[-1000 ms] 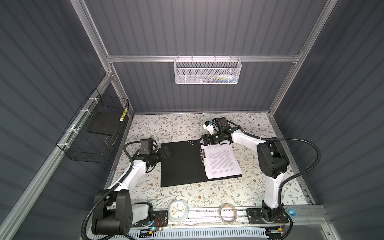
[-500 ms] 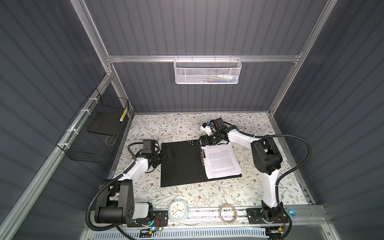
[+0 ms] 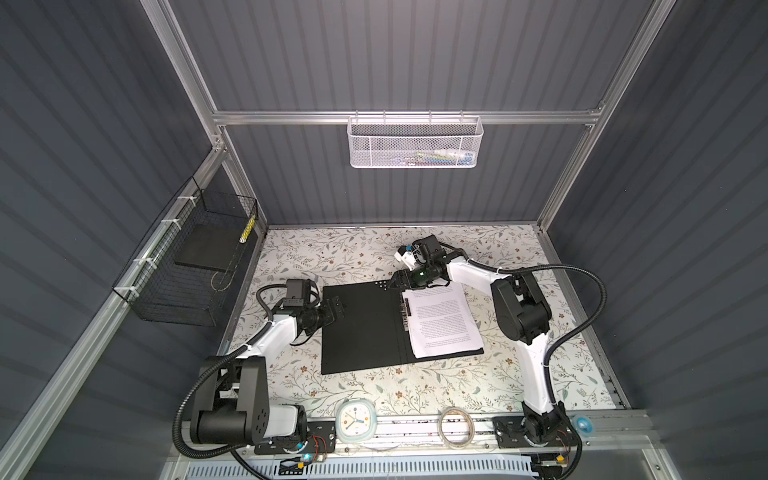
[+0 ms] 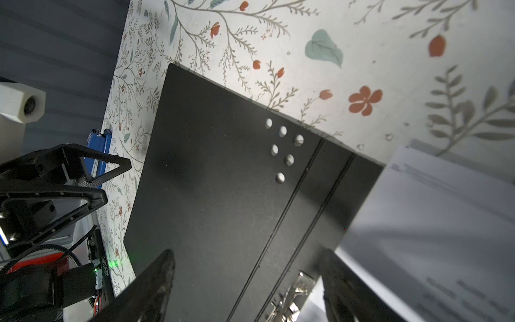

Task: Put the files into the folder
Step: 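Swing the right gripper over the folder toward the metal clip lever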

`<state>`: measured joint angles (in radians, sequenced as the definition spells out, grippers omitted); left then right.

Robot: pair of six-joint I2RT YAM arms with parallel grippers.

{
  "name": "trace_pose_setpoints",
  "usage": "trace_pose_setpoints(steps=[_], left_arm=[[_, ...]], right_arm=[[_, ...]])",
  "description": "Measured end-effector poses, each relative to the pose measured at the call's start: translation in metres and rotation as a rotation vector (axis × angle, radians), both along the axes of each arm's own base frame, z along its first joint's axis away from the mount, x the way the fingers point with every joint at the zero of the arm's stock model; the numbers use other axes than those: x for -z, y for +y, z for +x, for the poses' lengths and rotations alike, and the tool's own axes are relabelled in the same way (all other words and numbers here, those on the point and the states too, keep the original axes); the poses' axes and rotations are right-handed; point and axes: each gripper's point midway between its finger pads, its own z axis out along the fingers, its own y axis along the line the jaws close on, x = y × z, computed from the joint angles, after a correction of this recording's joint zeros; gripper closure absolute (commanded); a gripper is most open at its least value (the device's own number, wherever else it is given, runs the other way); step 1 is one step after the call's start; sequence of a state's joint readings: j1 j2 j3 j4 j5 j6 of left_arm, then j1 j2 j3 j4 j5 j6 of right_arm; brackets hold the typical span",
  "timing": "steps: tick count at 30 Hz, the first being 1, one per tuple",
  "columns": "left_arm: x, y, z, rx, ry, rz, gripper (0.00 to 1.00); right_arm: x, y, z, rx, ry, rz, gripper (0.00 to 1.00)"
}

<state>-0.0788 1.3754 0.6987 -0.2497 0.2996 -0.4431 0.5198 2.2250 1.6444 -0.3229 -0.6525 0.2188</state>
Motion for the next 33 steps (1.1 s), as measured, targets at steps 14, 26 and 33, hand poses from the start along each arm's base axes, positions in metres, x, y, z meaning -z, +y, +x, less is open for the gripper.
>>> trace_pose_setpoints(steps=[14, 26, 33], left_arm=[[0.004, 0.001, -0.001, 0.004, 0.011, 0.007, 0.01], [0.012, 0.001, -0.002, 0.008, 0.033, 0.016, 0.01], [0.013, 0.002, -0.002, 0.008, 0.032, 0.023, 0.01]], right_arm=[[0.018, 0.0, -0.001, -0.004, 0.027, -0.016, 0.18], [0.013, 0.005, -0.005, -0.03, 0.042, 0.027, 0.18], [0.007, 0.01, -0.009, -0.051, 0.057, 0.065, 0.18]])
